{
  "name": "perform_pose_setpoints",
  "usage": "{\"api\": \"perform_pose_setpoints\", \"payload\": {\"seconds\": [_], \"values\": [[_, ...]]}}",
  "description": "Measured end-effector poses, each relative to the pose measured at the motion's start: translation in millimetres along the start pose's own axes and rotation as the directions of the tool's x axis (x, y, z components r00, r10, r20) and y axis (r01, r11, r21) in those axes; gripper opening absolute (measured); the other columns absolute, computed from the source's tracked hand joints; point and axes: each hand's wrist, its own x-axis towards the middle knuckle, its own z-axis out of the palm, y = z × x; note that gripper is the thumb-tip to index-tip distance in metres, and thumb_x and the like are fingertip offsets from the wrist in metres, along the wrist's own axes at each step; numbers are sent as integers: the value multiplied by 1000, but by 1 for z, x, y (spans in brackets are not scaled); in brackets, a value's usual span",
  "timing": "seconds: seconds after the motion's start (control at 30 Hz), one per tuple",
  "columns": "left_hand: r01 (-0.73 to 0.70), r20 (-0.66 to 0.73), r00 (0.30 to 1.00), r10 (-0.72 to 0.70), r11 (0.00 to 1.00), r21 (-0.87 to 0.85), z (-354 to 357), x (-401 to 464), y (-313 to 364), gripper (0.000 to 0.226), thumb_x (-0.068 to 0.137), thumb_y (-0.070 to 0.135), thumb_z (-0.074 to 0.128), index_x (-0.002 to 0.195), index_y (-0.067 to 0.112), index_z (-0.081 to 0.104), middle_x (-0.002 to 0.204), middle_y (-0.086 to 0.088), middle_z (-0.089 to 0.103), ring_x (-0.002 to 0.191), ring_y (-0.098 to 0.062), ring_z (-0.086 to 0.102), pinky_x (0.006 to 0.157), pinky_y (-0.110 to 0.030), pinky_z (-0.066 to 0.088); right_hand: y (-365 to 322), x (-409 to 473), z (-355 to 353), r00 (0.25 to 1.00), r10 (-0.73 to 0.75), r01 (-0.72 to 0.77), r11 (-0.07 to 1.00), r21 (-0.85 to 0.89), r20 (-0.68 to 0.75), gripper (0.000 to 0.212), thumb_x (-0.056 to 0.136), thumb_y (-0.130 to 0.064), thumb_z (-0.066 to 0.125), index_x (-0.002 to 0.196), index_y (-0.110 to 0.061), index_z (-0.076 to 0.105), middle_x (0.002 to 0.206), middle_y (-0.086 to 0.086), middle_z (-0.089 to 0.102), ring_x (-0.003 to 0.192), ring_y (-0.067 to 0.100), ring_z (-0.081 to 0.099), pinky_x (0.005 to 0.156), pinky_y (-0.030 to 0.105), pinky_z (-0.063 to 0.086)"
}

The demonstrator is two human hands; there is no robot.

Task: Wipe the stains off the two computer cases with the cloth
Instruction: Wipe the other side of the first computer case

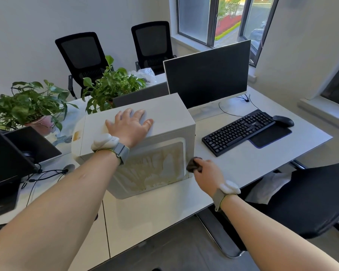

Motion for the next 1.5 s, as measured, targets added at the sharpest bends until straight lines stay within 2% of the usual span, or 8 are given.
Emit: {"api": "perform_pose_setpoints", "payload": {"seconds": [0.13,0.27,0.4,0.63,0.87,0.97,1.13,1.5], "values": [[3,2,1000,-3,1000,-3,0,-1,1,64,94,77,21,153,51,29,169,4,19,155,-25,12,116,-63,13,-19,9,-14,867,442,-495,702,513,231,24,95,-25,60,101,-2,65,68,14,69,49,29,62,54,44,60],[5,-11,1000,-5,1000,-7,-1,-2,1,64,95,76,21,153,51,29,168,4,20,155,-24,12,116,-63,13,-43,21,-20,778,432,-618,399,677,456,26,99,-23,65,95,1,58,73,15,60,48,28,58,53,38,52],[3,-10,1000,-3,1000,-6,0,-1,0,65,94,77,20,153,51,30,168,4,20,155,-25,13,116,-63,13,-66,27,-24,812,381,-584,504,637,443,6,96,-5,56,96,1,55,80,18,61,65,32,62,67,44,56],[-1,-19,1000,0,1000,-6,1,0,0,65,94,77,21,152,51,31,167,4,22,154,-26,15,116,-64,15,-72,-1,-58,976,201,-180,497,849,89,8,90,-1,60,82,-1,57,67,17,58,45,25,54,37,21,36],[2,-15,1000,-2,1000,-12,-1,-2,0,65,94,76,22,153,50,30,167,4,23,154,-25,15,116,-63,15,-66,16,-29,828,408,-551,463,694,385,12,97,-4,59,101,5,53,75,22,62,54,33,61,71,51,59],[-5,-27,1000,5,1000,-13,0,-2,0,65,94,76,22,153,50,30,167,4,23,154,-25,15,116,-62,17,-84,11,-39,913,327,-386,506,771,243,11,94,-5,62,97,6,60,76,24,65,61,35,65,70,57,61],[-24,-31,999,23,1000,-16,1,-2,0,63,96,74,22,152,49,31,167,2,23,154,-26,15,115,-63,16,-81,-11,-73,988,155,-68,451,890,-3,9,94,-2,60,87,1,66,72,22,64,54,27,60,46,29,45],[-436,-277,859,430,899,41,-8,1,29,47,96,17,53,142,25,58,150,-7,52,141,-30,44,113,-51,34,-10,-11,-6,787,491,-536,243,809,374,20,91,-25,73,102,-8,71,95,18,70,73,33,64,63,40,54]]}}
